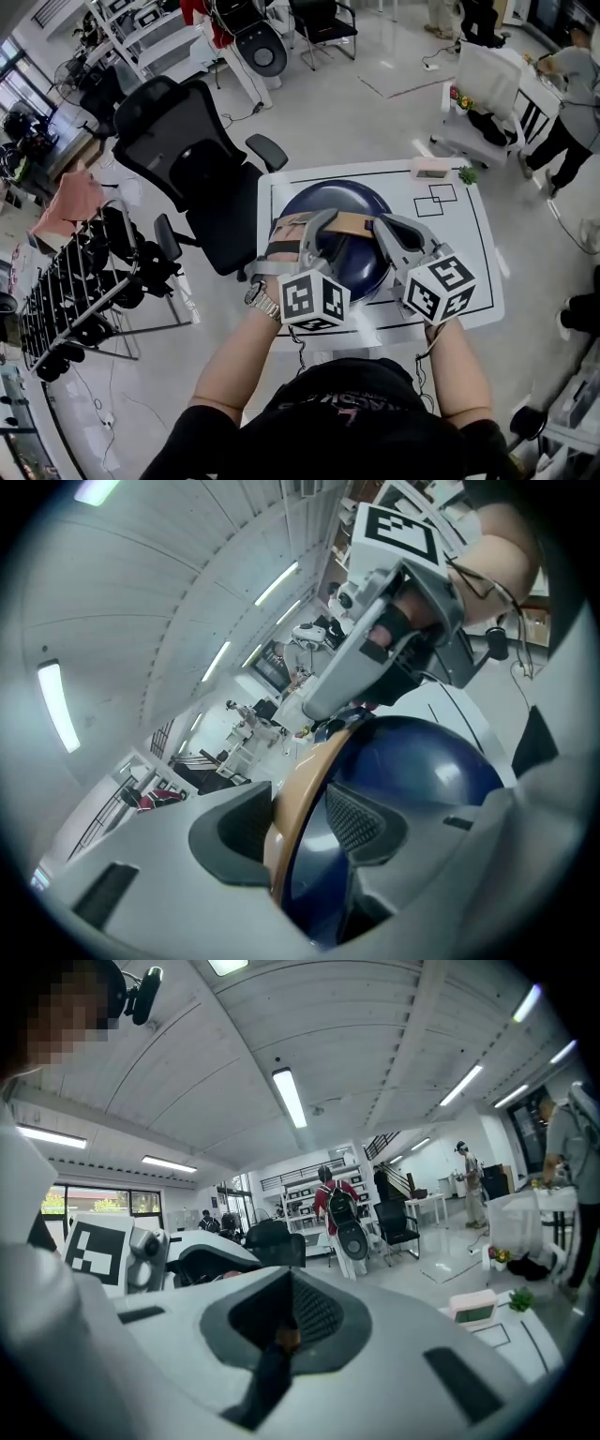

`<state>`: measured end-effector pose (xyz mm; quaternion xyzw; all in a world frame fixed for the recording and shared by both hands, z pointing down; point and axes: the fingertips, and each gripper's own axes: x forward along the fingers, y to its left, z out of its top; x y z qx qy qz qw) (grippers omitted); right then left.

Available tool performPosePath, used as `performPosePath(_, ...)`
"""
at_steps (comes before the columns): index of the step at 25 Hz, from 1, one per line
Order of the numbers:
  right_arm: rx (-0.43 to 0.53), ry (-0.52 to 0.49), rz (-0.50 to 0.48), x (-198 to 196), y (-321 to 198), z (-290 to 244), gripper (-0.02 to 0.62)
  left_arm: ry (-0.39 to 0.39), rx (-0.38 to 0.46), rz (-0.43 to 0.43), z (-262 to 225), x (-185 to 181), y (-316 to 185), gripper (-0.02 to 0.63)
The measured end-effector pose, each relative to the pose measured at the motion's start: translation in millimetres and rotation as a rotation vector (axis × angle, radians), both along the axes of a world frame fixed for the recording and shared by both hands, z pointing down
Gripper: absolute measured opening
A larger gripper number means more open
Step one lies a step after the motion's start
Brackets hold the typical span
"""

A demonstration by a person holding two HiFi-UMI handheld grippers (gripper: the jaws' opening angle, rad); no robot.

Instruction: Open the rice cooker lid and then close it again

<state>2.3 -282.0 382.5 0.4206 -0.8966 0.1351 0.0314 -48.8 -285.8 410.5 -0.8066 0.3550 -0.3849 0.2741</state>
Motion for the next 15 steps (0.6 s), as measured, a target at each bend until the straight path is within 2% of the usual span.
performPosePath(7, 0.066, -0.010, 0.000, -6, 3, -33, 0.002, 0.106, -0.015, -0.018, -20, -16, -1, 0.181)
performPosePath(15, 0.143, -0.043, 0.012, -9, 9, -66, 0.002, 0.275, -0.026, -0.057, -44, -41, -5, 0.176)
